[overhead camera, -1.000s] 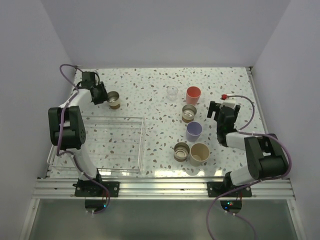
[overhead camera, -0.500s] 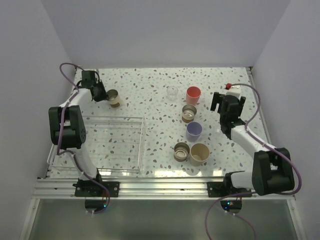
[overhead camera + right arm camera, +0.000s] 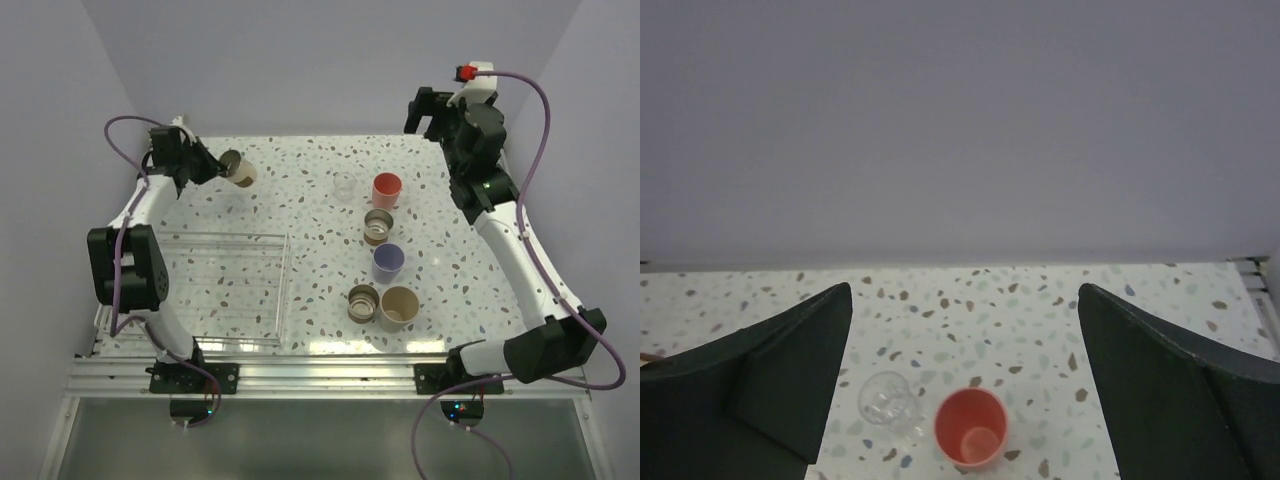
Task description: Load the cups into the dish rack
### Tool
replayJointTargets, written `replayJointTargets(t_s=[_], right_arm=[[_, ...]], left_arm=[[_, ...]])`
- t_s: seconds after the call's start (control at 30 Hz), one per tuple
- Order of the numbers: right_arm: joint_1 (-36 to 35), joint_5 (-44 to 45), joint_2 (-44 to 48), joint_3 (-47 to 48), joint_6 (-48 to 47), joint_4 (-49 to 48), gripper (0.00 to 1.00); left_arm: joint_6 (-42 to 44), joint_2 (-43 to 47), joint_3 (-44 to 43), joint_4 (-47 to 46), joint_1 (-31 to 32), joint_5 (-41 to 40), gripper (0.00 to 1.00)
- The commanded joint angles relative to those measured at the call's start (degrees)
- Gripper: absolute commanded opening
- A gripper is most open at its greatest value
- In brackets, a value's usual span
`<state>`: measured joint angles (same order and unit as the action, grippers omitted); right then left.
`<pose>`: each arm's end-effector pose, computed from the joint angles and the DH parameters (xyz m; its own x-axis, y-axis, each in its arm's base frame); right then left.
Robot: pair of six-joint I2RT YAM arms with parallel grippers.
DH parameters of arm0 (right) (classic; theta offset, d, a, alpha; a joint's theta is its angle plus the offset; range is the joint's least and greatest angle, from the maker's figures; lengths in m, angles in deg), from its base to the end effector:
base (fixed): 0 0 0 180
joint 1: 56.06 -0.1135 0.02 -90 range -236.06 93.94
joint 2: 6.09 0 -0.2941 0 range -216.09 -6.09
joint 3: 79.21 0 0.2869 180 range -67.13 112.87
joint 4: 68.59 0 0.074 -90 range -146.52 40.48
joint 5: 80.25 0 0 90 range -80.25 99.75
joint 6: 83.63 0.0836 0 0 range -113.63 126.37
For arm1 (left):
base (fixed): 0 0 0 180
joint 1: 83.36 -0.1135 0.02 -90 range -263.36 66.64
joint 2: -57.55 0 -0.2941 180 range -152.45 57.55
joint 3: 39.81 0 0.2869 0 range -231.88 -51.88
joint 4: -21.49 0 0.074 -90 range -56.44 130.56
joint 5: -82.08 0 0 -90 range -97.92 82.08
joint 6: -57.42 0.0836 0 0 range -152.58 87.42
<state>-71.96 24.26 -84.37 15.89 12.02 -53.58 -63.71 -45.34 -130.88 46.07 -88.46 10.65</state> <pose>0.3806 0.0866 0.4894 0.0278 0.1070 -0.9939 -0.0273 0.9940 0.1063 0.4902 0.0170 0.2505 -0.5944 -0.5451 -0.5913 -0.1592 0.8005 -0.5779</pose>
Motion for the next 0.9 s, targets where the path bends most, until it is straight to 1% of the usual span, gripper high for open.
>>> replayJointTargets(t_s=[0.0,0.03,0.07,0.1,0.13,0.17,0.2,0.23,0.27,0.3,0.33,0.37,0.4,0.43,0.5,0.63,0.87], right_arm=[[-0.4,-11.0,-1.1,3.1,8.5,0.9,0.98],[-0.4,-11.1,-1.6,3.8,10.6,0.8,0.98],[-0.5,-15.3,-2.4,5.8,15.8,1.0,0.98],[-0.4,-18.9,-4.3,7.3,18.6,1.6,0.98],[-0.5,-22.2,-5.6,8.7,21.3,2.2,0.98],[-0.6,-30.2,-6.9,10.8,27.2,1.6,0.98],[-0.6,-33.9,-9.3,11.5,30.4,0.4,0.98],[-1.2,-37.0,-10.6,12.1,33.9,-2.6,0.98],[-1.8,-40.3,-11.5,11.9,40.9,-6.3,0.98],[-2.5,-44.1,-12.6,11.6,44.2,-9.4,0.98],[-3.2,-45.1,-14.0,11.5,47.1,-14.1,0.98],[-5.1,-45.7,-14.6,10.5,51.9,-16.9,0.98],[-6.1,-46.9,-15.1,10.1,54.0,-19.5,0.98],[-8.1,-47.5,-16.4,9.9,55.9,-23.7,0.98],[-10.1,-48.9,-17.9,10.3,60.3,-27.2,0.98],[-14.3,-49.5,-20.5,10.1,65.0,-32.5,0.98],[-17.1,-49.6,-22.1,6.6,70.5,-37.9,0.98]], left_arm=[[-2.8,7.6,-2.7,-6.2,0.3,10.9,0.00],[-3.4,8.4,-2.3,-6.9,0.4,12.7,0.00],[-5.4,9.3,-1.5,-7.8,0.3,14.4,0.00],[-6.9,10.2,-0.5,-11.3,0.3,18.1,0.00],[-8.7,12.3,2.4,-14.5,0.4,20.2,0.00],[-10.8,13.4,4.0,-17.3,0.4,22.3,0.00],[-15.7,14.4,5.9,-23.8,0.4,25.9,0.00],[-18.6,16.4,9.5,-27.5,0.4,27.6,0.00],[-24.2,17.4,11.3,-31.2,0.4,29.0,0.00],[-26.8,18.2,12.9,-37.4,0.4,30.8,0.00],[-29.3,19.9,15.6,-40.6,0.4,31.4,0.00],[-34.2,20.6,16.9,-43.9,0.5,32.1,0.00],[-36.7,21.2,18.1,-50.0,0.4,32.9,0.00],[-38.9,22.5,20.0,-52.8,0.6,33.1,0.00],[-44.4,23.3,21.6,-59.6,0.9,33.1,0.00],[-50.2,25.4,23.8,-66.7,1.4,32.7,0.00],[-55.9,27.4,24.9,-72.3,1.3,32.1,0.00]])
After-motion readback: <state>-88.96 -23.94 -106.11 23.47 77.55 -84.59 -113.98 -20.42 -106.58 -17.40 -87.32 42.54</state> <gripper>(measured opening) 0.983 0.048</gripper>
